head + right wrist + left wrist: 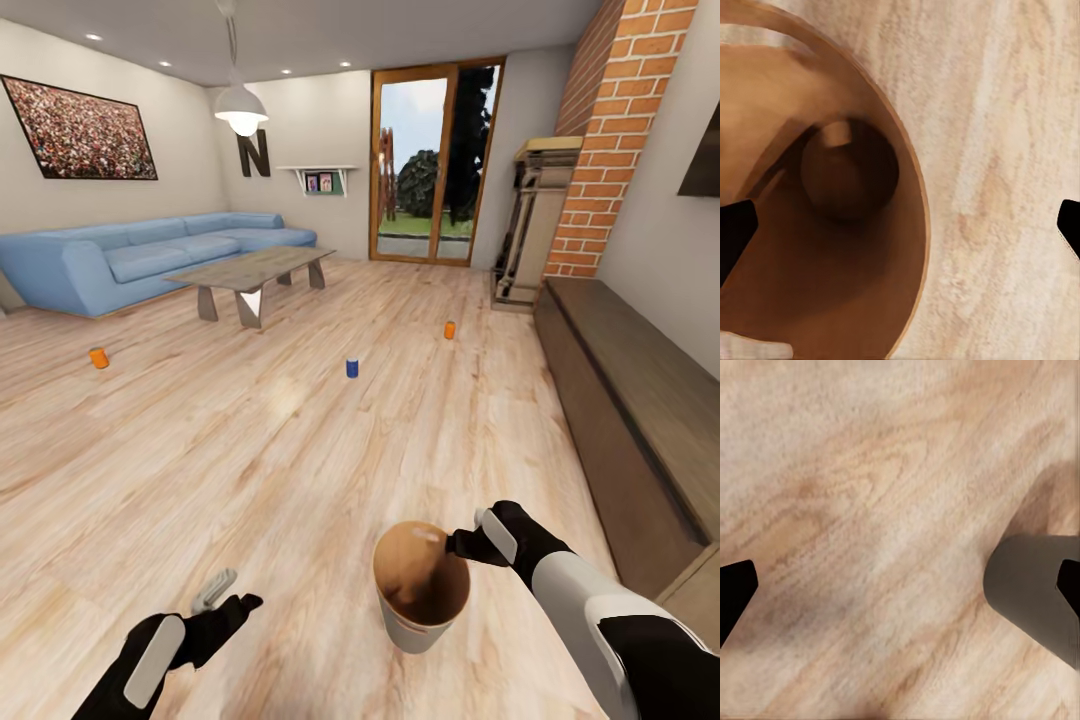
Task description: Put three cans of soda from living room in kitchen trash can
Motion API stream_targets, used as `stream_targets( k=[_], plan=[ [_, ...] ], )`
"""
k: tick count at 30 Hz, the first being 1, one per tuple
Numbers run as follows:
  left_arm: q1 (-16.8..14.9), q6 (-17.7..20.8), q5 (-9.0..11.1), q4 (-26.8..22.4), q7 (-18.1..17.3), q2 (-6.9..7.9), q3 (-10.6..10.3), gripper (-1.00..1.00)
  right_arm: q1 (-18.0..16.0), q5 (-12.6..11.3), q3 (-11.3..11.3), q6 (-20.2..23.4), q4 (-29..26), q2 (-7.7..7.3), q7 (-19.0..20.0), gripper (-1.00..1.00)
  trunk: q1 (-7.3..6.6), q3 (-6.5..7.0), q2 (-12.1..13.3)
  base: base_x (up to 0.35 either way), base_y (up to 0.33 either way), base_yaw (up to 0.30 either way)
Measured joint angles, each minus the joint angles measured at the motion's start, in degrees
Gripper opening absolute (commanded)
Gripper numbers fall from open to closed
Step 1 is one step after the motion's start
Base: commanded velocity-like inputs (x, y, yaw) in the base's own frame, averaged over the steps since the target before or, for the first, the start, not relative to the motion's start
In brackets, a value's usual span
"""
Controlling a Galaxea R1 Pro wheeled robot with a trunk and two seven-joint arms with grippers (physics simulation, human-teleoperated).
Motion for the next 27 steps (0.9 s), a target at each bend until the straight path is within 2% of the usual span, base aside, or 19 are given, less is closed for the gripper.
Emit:
stream_targets(
  k=[4, 6, 8, 16, 27],
  plan=[
    [0.02, 0.44, 1.44, -0.74, 0.19, -0.07, 0.54, 1.00, 0.00, 0.00, 0.00, 0.13, 0.03, 0.00, 0.03, 1.00, 0.00, 0.00, 0.00, 0.083, 0.000, 0.000],
    [-0.08, 0.69, 2.93, -0.97, 0.03, -0.06, 0.38, 1.00, 0.00, 0.00, 0.00, 0.27, 0.04, 0.00, 0.04, 1.00, 0.05, -0.44, -0.02, 0.022, 0.000, 0.000],
    [-0.12, 0.78, 3.44, -1.05, -0.12, -0.05, 0.29, 1.00, 0.00, 0.03, 0.00, 0.31, 0.07, 0.05, 0.04, 1.00, 0.11, -0.88, -0.05, 0.011, 0.000, 0.000],
    [-0.19, 0.87, 4.10, -1.13, -0.18, -0.06, 0.18, 1.00, 0.00, 0.02, 0.03, 0.36, 0.13, 0.04, 0.04, 1.00, 0.31, -2.65, -0.16, 0.003, 0.000, 0.000],
    [-0.25, 0.87, 3.81, -1.05, 0.13, -0.06, 0.17, 1.00, 0.00, 0.02, 0.00, 0.41, 0.13, 0.01, 0.04, 1.00, 0.60, -5.09, -0.30, 0.000, 0.000, 0.000]
  ],
)
